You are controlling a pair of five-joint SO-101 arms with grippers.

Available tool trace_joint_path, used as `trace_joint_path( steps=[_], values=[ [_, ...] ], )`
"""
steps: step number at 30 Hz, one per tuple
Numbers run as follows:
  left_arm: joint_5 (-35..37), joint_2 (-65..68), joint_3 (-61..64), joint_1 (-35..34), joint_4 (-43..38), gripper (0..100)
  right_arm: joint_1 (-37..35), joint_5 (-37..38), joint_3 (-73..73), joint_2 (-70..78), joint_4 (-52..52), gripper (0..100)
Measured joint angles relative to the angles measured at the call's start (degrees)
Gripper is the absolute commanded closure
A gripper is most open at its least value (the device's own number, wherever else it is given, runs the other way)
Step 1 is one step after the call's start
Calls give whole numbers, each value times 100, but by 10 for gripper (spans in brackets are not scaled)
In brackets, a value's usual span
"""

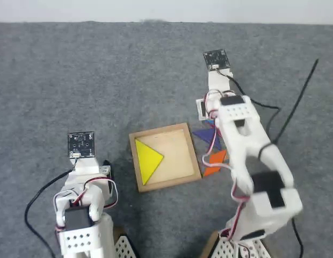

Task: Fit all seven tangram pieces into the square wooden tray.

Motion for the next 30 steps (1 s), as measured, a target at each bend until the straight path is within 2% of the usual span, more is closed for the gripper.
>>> trace_joint_path(
  steps=[8,22,30],
  values=[
    [0,0,0,0,0,889,88,79,-870,1037,308,864],
    [0,0,0,0,0,889,88,193,-932,1073,765,864],
    [0,0,0,0,0,889,70,220,-958,1073,791,757]
  ],
)
